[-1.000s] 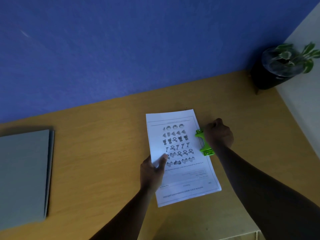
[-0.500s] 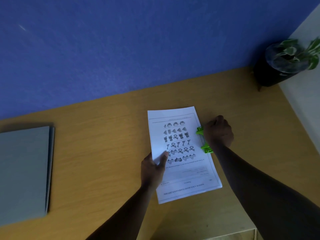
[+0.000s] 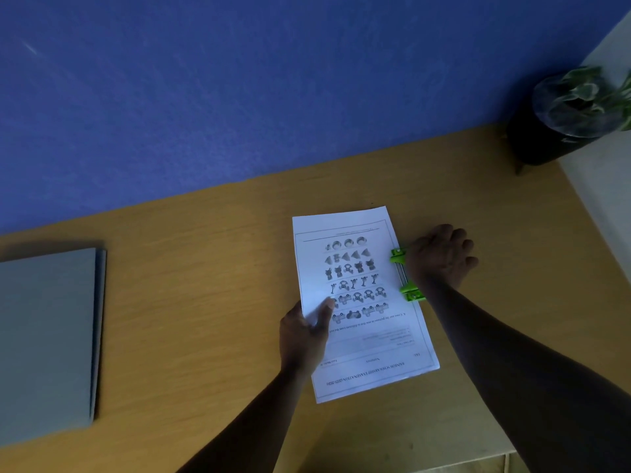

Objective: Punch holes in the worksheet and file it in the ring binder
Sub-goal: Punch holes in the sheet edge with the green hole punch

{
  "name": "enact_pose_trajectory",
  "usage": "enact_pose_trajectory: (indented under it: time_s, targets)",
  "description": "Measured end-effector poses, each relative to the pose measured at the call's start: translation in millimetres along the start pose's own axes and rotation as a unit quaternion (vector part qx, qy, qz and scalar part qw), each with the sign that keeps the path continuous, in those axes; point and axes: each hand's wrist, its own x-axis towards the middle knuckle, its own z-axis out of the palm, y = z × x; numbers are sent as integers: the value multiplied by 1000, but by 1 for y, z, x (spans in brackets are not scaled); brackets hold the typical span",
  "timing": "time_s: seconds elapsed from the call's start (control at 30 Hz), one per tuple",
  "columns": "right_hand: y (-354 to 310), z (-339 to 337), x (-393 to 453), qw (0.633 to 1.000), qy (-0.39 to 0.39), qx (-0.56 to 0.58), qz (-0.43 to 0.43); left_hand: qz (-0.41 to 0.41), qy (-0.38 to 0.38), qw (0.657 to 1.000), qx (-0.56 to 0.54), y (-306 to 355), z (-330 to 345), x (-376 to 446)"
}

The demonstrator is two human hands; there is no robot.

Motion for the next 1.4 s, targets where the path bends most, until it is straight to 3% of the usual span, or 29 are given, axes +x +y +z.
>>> enact_pose_trajectory:
  time_s: [1.4]
  targets:
    - [2,6,1,999,30,-37,8,8,13,1000,-7,-1,4,-1]
